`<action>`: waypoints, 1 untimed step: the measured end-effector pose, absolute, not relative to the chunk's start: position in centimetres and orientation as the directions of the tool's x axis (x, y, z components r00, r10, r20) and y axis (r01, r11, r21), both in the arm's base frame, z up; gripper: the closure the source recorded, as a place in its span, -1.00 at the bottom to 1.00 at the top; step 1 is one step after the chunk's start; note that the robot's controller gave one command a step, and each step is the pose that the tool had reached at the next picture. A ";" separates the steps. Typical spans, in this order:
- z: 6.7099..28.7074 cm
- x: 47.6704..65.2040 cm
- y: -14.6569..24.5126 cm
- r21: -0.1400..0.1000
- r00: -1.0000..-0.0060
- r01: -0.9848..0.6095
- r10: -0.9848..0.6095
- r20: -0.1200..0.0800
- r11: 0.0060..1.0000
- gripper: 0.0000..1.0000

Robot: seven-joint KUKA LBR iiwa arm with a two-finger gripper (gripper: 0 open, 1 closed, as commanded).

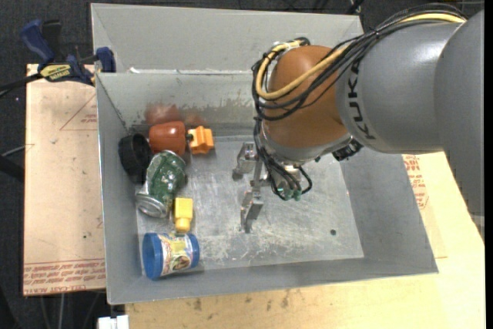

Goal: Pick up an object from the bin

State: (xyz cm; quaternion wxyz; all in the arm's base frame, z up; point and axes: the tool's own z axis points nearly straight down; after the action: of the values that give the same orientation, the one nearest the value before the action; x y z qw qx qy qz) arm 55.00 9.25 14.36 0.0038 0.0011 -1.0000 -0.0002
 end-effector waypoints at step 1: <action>14.8 55.2 9.2 0.001 -1.000 0.000 0.000 0.000 1.000 -1.00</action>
Offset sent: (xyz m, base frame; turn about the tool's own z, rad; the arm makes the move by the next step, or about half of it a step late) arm 0.0354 0.0821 -0.0736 -0.2385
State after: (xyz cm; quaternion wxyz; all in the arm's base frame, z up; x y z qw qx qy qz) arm 55.18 9.21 14.82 -0.0001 0.0000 -1.0000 -0.0006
